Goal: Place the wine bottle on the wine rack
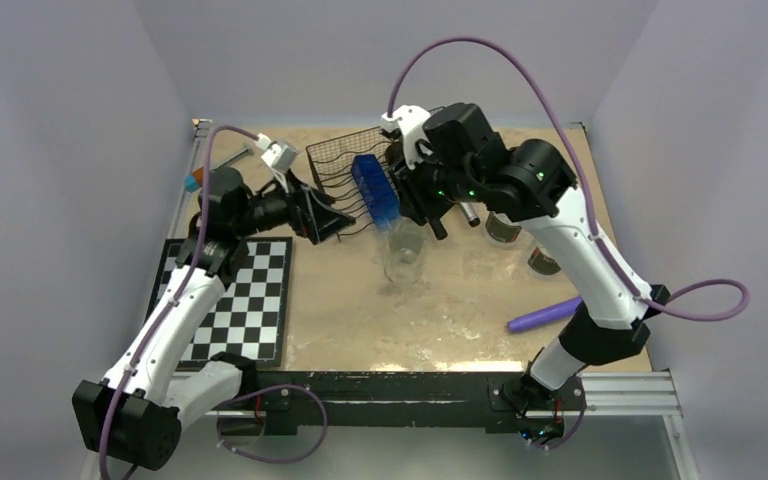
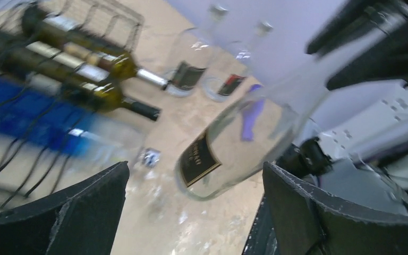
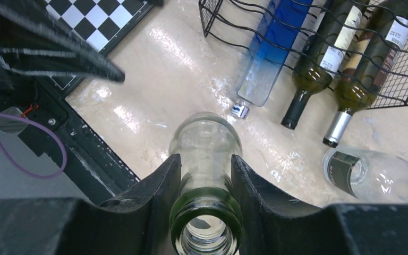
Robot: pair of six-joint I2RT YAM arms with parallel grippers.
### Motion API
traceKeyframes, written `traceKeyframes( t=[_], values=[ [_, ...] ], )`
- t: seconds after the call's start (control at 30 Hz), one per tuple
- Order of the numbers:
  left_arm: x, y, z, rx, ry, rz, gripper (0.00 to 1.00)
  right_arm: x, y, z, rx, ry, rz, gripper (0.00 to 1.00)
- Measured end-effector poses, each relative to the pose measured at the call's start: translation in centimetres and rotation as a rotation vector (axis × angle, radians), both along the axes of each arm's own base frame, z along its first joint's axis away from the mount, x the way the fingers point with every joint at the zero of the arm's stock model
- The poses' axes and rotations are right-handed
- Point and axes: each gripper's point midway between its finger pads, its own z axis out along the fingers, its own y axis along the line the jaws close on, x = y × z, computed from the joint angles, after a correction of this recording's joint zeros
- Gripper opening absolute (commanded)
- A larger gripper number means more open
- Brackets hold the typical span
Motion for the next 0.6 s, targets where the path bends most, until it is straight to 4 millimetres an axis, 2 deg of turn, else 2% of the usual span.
traceKeyframes(
  t=[0.07, 0.23, 0.43, 0.6],
  values=[
    [-1.6, -2.4, 0.1, -0.029, -0.047, -0.115, 0.99, -0.5, -1.3, 0.8, 0.01, -0.006, -0.011, 0.0],
    [-4.6, -5.7, 0.2, -0.131, -0.152, -0.312, 0.99, -2.2, -2.4, 1.4, 0.022, 0.024, 0.011, 0.0],
    [-7.9, -9.6, -0.1, -0.155, -0.225, -0.518, 0.99, -3.6, -1.9, 1.2, 0.049, 0.081, 0.068, 0.0],
    [-9.3, -11.5, -0.9, -0.147, -0.236, -0.643, 0.99, -4.6, -1.5, 1.9, 0.098, 0.101, 0.106, 0.0]
  ],
)
